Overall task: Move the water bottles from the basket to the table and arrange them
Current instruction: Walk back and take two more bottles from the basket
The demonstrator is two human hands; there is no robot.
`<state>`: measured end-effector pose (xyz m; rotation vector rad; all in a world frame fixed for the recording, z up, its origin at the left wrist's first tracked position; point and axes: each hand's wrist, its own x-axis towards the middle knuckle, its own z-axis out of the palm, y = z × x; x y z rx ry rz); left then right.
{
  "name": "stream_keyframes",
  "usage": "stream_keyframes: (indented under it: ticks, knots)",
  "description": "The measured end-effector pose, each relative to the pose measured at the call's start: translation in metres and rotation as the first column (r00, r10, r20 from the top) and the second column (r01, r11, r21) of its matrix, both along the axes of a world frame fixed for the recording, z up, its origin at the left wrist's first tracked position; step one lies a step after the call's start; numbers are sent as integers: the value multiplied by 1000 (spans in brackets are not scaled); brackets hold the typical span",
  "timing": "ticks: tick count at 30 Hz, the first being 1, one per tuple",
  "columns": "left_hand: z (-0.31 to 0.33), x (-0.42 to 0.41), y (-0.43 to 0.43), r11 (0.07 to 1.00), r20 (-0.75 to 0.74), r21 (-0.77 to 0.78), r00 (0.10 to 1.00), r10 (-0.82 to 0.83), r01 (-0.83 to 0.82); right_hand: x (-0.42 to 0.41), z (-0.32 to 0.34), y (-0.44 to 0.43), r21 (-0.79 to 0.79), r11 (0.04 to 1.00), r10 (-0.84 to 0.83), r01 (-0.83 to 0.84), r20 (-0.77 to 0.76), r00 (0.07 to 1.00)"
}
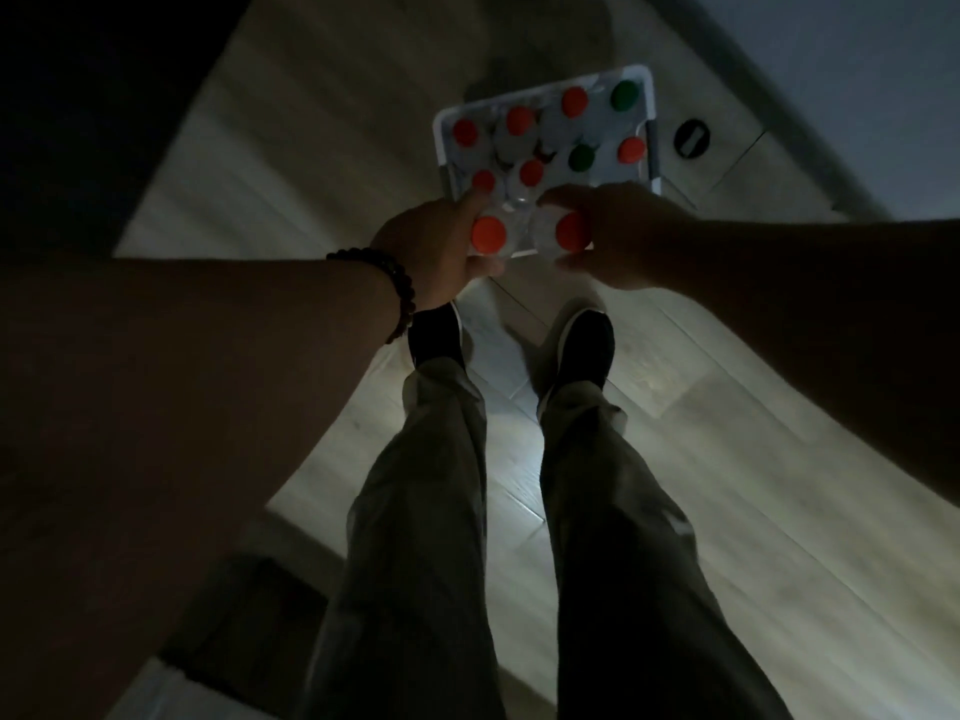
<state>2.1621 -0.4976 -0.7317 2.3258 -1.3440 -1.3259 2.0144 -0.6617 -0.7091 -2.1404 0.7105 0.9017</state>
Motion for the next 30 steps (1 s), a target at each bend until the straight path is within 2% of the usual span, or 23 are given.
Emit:
stream_keyframes:
  ticks: [5, 17, 23, 27, 30]
  knots:
    - [88, -11, 0, 999, -27, 37, 999, 26, -25, -20, 92, 9, 48, 997, -66, 64, 33, 997]
    - [279, -15, -2, 998, -108, 5, 992, 60, -60, -40, 273, 2, 128, 979, -164, 156, 49, 985]
    - [376, -3, -6, 991, -175, -103, 982, 65, -83, -48, 372, -15, 134, 963, -251, 233, 135, 959]
    - [435, 2, -12, 972, -167, -213, 984, 67, -103, -51, 442, -26, 199, 920, -383, 338, 266, 885]
    - [478, 7, -27, 947, -237, -267, 964, 116, -180, -48, 481, -37, 249, 898, -432, 363, 345, 833]
